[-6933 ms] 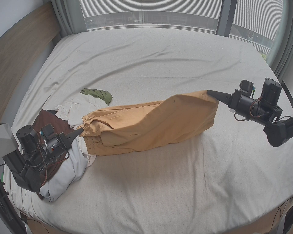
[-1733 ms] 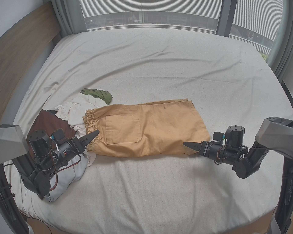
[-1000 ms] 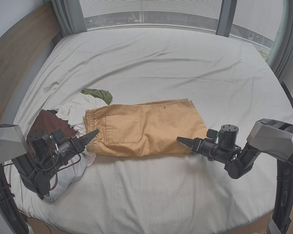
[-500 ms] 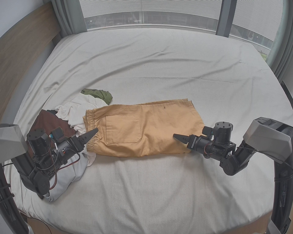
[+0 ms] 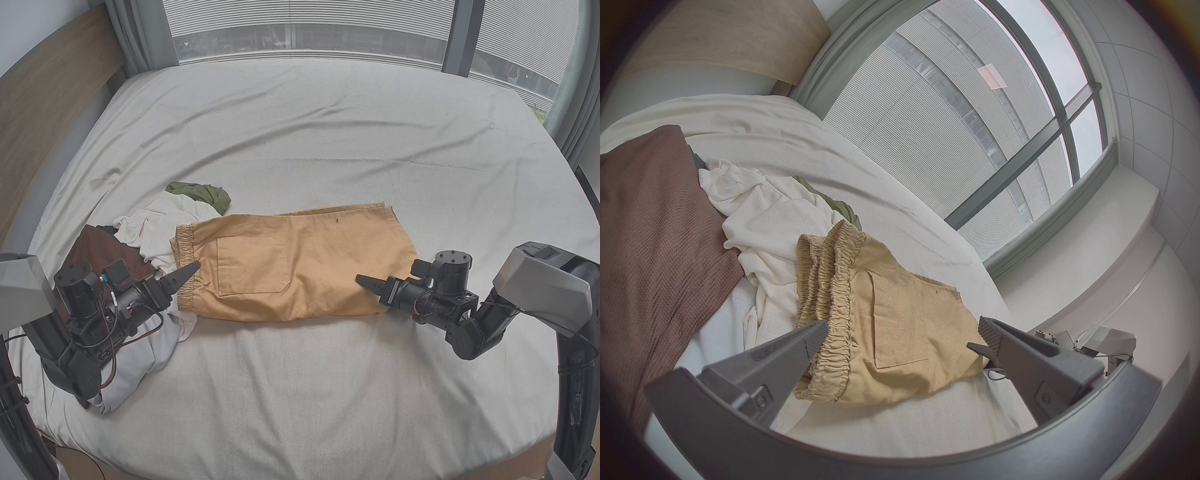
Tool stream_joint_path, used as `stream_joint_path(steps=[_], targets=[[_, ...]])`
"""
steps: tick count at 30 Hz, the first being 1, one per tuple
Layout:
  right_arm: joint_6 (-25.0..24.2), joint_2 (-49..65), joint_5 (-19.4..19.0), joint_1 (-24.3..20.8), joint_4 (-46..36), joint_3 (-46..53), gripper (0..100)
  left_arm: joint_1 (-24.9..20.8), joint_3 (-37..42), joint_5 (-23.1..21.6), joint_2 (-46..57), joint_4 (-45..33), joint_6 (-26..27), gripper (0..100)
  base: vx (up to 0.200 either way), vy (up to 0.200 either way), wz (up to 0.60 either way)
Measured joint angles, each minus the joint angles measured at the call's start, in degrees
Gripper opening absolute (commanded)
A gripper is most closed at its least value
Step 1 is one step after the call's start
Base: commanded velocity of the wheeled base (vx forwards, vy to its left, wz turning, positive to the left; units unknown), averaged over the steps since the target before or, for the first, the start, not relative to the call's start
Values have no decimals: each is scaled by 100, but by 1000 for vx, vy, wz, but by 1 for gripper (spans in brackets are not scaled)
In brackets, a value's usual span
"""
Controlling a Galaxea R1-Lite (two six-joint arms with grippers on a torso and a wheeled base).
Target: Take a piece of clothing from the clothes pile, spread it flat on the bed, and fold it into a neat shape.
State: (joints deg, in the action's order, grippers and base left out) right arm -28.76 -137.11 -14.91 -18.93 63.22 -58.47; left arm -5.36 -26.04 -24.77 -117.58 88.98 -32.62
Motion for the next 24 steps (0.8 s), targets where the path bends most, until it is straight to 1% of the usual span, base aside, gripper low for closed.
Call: stream_joint_path(steps=[3,10,16,24], targets=[[43,-43,57,5,-11,4,0,0,-6,0,0,0,-9,100,0,0,0],[62,-40,52,-24,69,117,0,2,-17,0,0,0,-16,100,0,0,0],[271,135,49,-52,68,423,0,18,-33,-2,0,0,-22,100,0,0,0],[378,528,46,-50,46,957,0,40,-48,-5,2,0,-30,100,0,0,0]])
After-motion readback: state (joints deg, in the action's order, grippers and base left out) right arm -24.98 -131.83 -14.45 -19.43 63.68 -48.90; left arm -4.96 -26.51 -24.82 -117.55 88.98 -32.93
